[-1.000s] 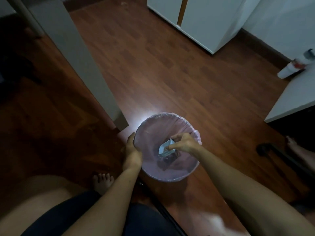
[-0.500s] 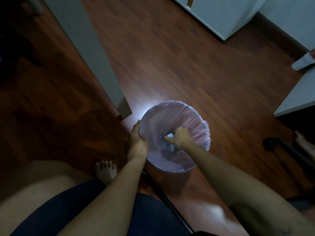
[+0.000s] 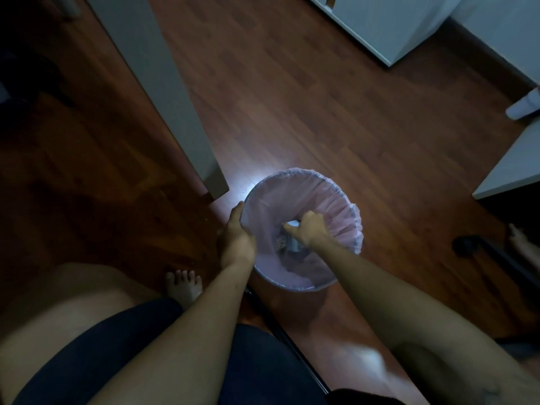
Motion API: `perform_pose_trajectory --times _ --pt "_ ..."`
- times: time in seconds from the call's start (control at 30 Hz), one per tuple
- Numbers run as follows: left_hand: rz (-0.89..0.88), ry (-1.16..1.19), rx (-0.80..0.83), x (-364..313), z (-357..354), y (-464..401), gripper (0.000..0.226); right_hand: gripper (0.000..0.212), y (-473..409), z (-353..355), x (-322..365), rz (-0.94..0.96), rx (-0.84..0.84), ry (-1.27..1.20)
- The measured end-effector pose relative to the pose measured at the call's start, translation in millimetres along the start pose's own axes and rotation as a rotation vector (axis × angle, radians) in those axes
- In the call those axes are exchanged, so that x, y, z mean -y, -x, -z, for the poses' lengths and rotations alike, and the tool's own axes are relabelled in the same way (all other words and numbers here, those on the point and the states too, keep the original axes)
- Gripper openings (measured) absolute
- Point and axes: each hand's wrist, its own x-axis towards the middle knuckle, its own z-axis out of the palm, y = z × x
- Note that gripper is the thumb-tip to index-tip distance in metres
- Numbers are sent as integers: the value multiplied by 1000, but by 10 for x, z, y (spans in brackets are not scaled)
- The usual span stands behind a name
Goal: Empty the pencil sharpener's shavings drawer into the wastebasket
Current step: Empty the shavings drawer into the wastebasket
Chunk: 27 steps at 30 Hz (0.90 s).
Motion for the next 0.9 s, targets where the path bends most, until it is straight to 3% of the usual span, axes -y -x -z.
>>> perform_pose_trajectory --times 0.1,0.27,0.5,0.7,0.9 --pt "32 83 42 29 -52 -92 44 65 111 145 79 26 44 17" --pt "40 29 118 -125 77 -109 56 59 275 480 223 23 53 -64" --pt "-104 -133 161 -849 553 245 40 51 827 1209 627 43 47 -160" --pt "-250 -123 45 -1479 1129 707 38 59 1406 1886 932 63 -87 -375" --pt "-409 -45 -31 -2071 1814 1312 35 53 2159 2650 1218 113 -195 -495"
